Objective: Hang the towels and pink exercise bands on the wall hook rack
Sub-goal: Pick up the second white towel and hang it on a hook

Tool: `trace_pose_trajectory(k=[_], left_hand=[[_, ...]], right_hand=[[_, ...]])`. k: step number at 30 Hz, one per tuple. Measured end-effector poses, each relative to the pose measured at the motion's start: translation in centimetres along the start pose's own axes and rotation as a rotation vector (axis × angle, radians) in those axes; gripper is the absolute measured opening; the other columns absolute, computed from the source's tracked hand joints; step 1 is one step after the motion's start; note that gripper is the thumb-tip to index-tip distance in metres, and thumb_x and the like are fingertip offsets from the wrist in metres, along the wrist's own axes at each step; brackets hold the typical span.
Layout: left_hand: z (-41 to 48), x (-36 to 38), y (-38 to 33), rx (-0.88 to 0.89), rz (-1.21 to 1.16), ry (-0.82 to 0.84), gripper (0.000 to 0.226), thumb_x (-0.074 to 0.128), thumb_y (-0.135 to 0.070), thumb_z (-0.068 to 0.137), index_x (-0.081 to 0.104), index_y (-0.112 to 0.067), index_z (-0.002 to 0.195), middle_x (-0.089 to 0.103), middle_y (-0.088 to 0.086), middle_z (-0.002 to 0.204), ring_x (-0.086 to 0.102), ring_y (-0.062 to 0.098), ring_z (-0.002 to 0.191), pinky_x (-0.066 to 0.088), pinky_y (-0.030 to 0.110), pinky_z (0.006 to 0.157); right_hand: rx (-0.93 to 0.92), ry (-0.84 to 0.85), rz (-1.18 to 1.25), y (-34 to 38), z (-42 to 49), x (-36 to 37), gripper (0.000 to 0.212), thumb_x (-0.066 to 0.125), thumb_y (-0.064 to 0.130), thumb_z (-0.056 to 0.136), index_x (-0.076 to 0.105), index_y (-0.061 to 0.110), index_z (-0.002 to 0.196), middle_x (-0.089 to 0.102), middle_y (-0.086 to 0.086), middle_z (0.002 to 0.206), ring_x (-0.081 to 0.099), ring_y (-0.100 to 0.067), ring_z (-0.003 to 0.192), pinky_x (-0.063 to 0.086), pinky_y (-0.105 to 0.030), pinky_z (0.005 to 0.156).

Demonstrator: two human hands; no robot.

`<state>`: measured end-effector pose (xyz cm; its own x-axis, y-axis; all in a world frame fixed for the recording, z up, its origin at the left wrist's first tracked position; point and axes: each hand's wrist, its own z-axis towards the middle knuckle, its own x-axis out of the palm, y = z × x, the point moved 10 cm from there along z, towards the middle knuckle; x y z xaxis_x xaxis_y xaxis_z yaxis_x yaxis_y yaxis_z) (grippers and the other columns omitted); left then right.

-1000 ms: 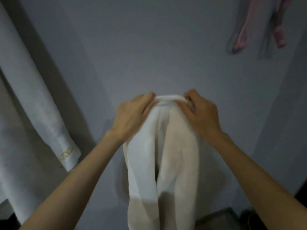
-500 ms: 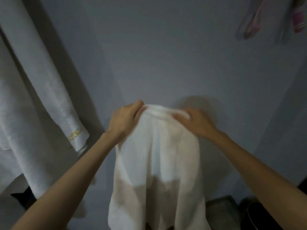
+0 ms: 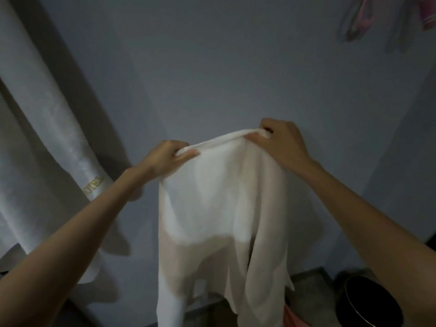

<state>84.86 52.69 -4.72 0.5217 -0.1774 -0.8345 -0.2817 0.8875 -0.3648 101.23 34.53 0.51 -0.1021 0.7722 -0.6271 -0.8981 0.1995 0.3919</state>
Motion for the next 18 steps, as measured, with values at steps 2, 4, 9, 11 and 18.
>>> trace_pose_trajectory(k=[2,4,9,11,18], left_hand=[[0.6,-1.4,-1.4,0.036,-0.083,-0.093,0.030,0.056,-0.035,0.092,0.054,-0.022,0.064,0.051,-0.005,0.063,0.045,0.000,0.057,0.034,0.011,0.057],[1.4,-2.3,-3.1,0.077,-0.124,-0.159,0.019,0.056,-0.027,0.093,0.066,-0.016,0.081,0.061,-0.001,0.080,0.055,0.008,0.075,0.035,0.013,0.065],[2.5,-3.7,-7.0,0.076,-0.180,-0.257,0.021,0.050,-0.022,0.096,0.067,-0.012,0.102,0.061,-0.003,0.099,0.052,0.011,0.094,0.033,0.017,0.080],[2.9,-4.1,-8.9,0.094,-0.190,-0.270,0.021,0.050,-0.023,0.096,0.067,-0.014,0.102,0.062,-0.005,0.099,0.055,0.011,0.096,0.034,0.017,0.082],[3.6,-7.7,-11.5,0.048,-0.191,-0.323,0.019,0.051,-0.022,0.094,0.068,-0.013,0.095,0.063,-0.004,0.092,0.055,0.010,0.089,0.035,0.017,0.073]], right_hand=[[-0.004,-0.076,-0.006,0.5,0.5,-1.3,0.045,0.061,0.046,0.083,0.037,0.017,0.059,0.037,0.004,0.050,0.039,-0.014,0.054,0.029,-0.032,0.053],[0.033,-0.088,0.022,0.4,1.1,-1.7,0.045,0.058,0.047,0.085,0.038,0.015,0.060,0.037,0.004,0.051,0.040,-0.015,0.055,0.031,-0.032,0.054],[0.066,0.277,0.135,1.1,1.3,1.3,0.028,0.063,0.044,0.084,0.056,0.021,0.070,0.048,0.013,0.061,0.045,-0.004,0.060,0.035,-0.013,0.056],[-0.005,0.442,0.079,1.2,-0.3,3.6,0.030,0.060,0.043,0.087,0.053,0.022,0.067,0.047,0.014,0.062,0.044,-0.005,0.060,0.031,-0.009,0.054],[-0.044,0.336,0.377,1.3,0.5,2.4,0.039,0.053,0.035,0.093,0.048,0.010,0.065,0.039,0.003,0.061,0.038,-0.007,0.056,0.032,-0.028,0.056]])
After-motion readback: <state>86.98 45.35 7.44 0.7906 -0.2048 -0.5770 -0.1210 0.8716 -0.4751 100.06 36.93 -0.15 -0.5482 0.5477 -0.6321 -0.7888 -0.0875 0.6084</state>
